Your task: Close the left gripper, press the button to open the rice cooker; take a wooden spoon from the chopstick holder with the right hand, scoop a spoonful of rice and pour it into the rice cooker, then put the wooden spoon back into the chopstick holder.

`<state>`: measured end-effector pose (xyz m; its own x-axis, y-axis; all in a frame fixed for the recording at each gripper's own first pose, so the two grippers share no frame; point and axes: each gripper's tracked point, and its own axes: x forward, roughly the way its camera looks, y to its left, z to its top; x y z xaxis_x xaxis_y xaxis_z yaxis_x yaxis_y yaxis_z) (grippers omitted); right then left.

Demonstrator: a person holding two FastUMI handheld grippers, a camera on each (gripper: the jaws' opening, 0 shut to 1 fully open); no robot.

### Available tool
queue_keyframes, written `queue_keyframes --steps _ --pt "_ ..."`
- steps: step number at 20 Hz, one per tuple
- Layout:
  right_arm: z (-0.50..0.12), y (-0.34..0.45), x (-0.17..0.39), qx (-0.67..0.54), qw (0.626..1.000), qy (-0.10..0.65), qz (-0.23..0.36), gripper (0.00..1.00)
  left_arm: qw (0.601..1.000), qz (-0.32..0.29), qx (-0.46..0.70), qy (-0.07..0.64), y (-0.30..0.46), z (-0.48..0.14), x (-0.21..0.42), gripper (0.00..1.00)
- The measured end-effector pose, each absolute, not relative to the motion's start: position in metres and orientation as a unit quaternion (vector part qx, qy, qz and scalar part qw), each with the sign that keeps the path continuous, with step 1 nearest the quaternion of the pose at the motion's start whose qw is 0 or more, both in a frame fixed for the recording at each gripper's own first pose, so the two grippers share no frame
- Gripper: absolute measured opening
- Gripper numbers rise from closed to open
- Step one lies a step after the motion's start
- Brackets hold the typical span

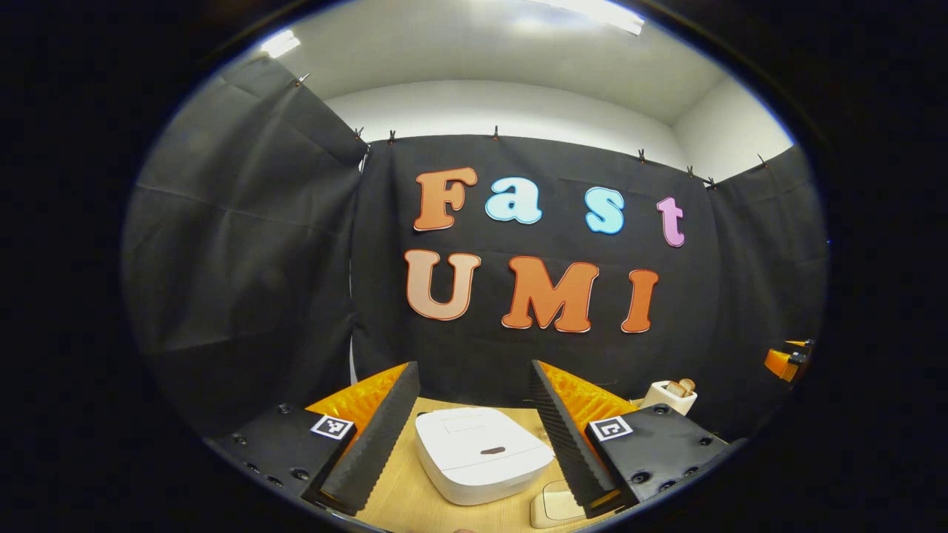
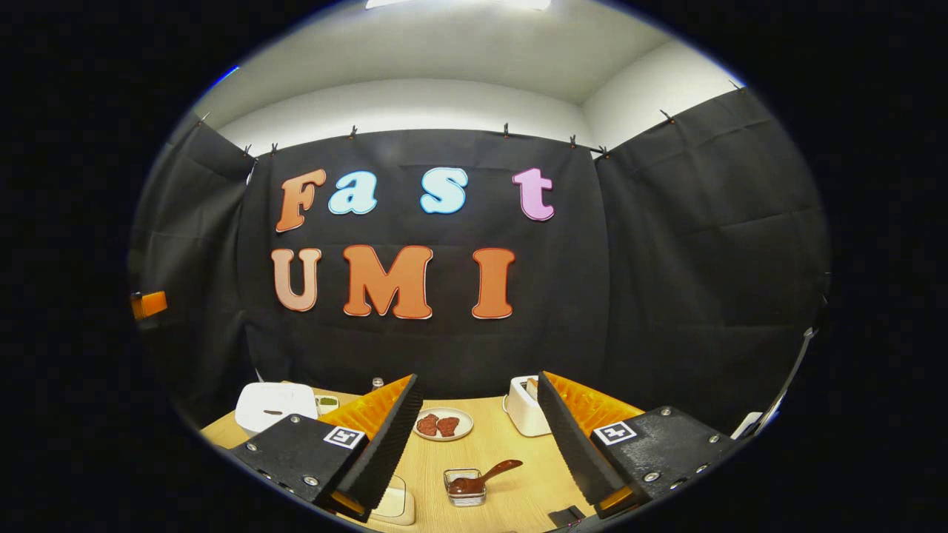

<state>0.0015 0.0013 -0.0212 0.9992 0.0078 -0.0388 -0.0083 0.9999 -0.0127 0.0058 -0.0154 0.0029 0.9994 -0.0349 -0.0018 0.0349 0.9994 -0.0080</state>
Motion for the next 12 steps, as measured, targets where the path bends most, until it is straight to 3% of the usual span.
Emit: queue_keyframes --steps 8,9,12 --pt "-0.021 0.012 0.014 0.004 1.0 0.014 0.009 0.96 1.0 -0.016 -0.007 -0.002 -0.009 0.008 0.013 1.0" --pt "-0.021 0.011 0.015 0.002 1.0 0.015 0.006 1.0 1.0 -0.015 -0.008 -0.003 -0.007 0.009 0.014 1.0" --pt "-0.017 0.011 0.014 -0.003 1.0 0.011 0.003 0.96 1.0 -0.019 -0.013 0.002 -0.009 0.003 0.017 1.0"
